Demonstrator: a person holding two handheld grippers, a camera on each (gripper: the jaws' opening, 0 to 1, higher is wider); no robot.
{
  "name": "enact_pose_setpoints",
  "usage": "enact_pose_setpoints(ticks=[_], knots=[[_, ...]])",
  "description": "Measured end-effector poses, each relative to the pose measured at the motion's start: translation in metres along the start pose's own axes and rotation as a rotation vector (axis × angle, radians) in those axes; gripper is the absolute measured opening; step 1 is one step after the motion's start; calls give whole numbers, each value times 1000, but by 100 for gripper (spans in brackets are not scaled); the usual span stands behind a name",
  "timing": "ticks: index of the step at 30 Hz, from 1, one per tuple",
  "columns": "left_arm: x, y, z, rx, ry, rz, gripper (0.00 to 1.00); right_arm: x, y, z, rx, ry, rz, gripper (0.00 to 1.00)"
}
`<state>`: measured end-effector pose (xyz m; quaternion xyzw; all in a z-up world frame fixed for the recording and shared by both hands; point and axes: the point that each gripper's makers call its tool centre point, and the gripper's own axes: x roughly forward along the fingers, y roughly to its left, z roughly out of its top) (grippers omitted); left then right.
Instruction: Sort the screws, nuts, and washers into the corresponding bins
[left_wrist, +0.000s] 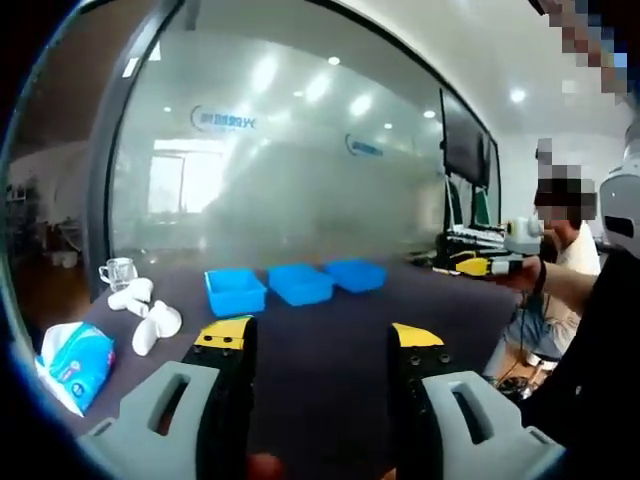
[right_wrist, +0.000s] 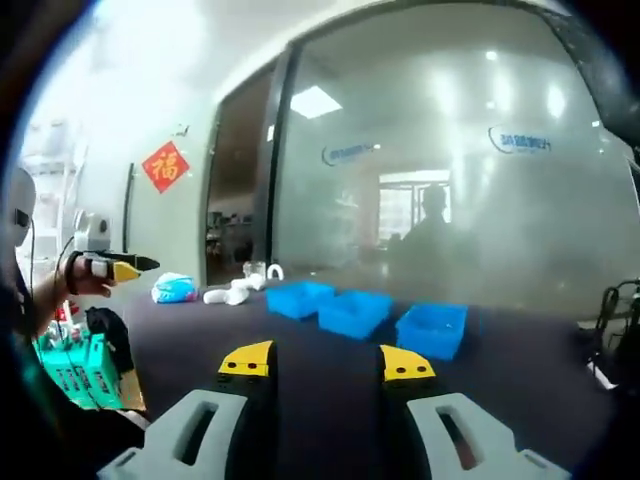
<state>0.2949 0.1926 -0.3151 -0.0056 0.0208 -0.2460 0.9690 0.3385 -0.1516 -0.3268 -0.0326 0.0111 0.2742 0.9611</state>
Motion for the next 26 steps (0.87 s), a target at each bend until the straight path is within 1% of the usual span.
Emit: enact_pose_setpoints(ticks=[6, 13, 19, 26], knots=[[2, -1, -4, 4, 14, -5, 52, -31, -10, 13, 1, -35, -54, 35], [1, -2, -5, 8, 23, -12, 52, -53, -17, 21, -1, -57, -98, 35], [0, -4, -7, 14, 28, -20, 52, -59, -20, 23, -3, -62, -118, 36], [-1, -3, -5, 16, 24, -20, 52, -58, -21, 24, -9, -62, -124, 36]])
